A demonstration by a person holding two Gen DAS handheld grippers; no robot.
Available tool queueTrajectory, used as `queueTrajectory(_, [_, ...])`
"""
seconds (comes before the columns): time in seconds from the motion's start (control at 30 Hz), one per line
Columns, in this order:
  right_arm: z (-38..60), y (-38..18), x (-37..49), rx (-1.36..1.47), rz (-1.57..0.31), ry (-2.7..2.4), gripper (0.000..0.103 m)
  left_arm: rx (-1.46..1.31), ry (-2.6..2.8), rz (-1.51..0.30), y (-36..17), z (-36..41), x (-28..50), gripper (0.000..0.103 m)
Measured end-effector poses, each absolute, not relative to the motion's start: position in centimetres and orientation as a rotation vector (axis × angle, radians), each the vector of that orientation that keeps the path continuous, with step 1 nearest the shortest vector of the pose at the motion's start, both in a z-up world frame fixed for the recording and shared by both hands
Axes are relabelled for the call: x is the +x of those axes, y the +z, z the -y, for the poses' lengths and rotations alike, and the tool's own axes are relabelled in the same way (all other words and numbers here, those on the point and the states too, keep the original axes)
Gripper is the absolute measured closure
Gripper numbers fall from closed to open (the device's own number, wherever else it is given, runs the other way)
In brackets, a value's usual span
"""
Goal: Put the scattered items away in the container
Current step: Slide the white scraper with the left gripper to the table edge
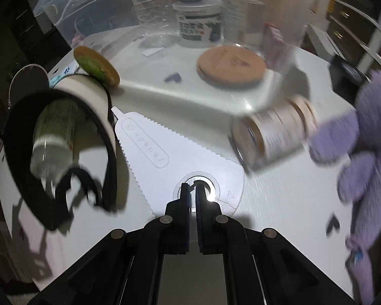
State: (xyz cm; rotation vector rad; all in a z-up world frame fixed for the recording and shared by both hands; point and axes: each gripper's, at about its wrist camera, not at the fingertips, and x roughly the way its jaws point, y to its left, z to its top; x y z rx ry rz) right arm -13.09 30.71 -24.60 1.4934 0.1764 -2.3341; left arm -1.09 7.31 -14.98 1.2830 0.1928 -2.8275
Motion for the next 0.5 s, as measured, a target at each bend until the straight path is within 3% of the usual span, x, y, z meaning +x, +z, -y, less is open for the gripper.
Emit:
queueTrajectory(0.3, [-34.3,-24.6,-6.1,1.546,-0.143,-2.370,0.099,1.365,-2.958,-0.179,-15.3,-10.1,-2.1,0.000])
queueTrajectory(0.5, [-36.0,-24.6,-1.5,1.534,-0.221,-2.318,0.100,1.432,-3.039,-0.117,-15.8,-12.7,-2.3,0.000])
